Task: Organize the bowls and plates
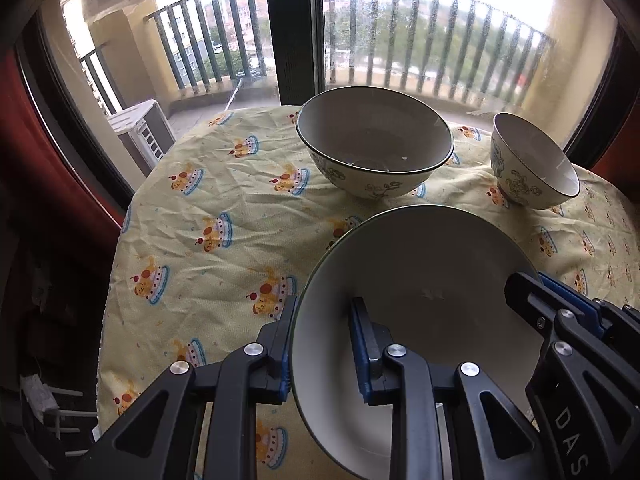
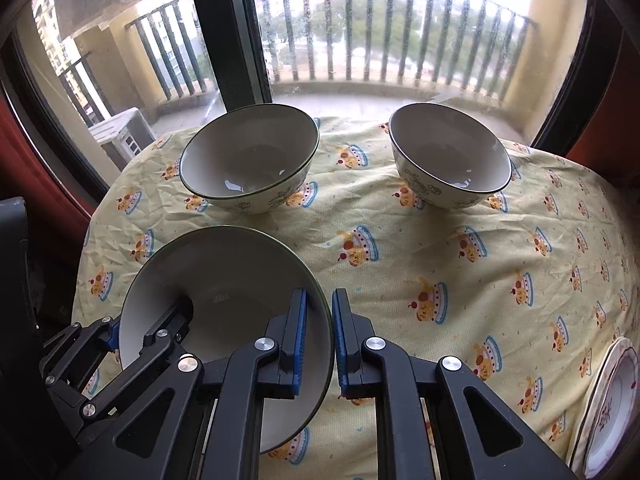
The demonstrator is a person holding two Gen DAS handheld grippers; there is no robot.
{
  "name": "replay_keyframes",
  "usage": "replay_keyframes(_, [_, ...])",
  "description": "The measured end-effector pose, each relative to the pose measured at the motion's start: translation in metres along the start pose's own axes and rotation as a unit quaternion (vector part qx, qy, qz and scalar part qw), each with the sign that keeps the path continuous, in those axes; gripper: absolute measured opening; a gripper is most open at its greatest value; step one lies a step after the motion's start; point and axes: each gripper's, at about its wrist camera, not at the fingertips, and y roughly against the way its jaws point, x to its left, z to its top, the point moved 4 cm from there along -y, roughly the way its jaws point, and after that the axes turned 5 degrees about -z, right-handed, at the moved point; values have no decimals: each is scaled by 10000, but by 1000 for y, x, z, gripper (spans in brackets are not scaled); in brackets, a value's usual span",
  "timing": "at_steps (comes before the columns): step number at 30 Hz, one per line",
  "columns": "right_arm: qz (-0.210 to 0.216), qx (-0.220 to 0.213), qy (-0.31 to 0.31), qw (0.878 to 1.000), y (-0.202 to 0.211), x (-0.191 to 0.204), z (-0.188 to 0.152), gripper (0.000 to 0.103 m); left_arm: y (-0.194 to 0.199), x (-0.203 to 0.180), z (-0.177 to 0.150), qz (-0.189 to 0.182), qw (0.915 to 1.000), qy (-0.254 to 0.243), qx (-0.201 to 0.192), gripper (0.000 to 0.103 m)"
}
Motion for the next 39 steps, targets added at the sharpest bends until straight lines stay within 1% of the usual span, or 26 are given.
replay_keyframes(11, [-54, -61, -133, 9999, 35, -58, -30, 16, 28, -58, -28, -61, 9999, -120, -21, 23])
replay_keyframes(21, [-157, -9, -224, 9996, 57, -113, -66, 16, 44, -112, -61, -163, 9995, -265, 93, 23])
replay_keyframes(31, [-259, 64, -308, 9992, 68, -164, -103, 16, 49, -160, -97, -257, 9988, -340, 224, 23])
replay_keyframes(39, [-285, 84, -317, 9991, 70, -195, -125, 16, 49, -189, -117, -307, 9986, -324, 272, 23])
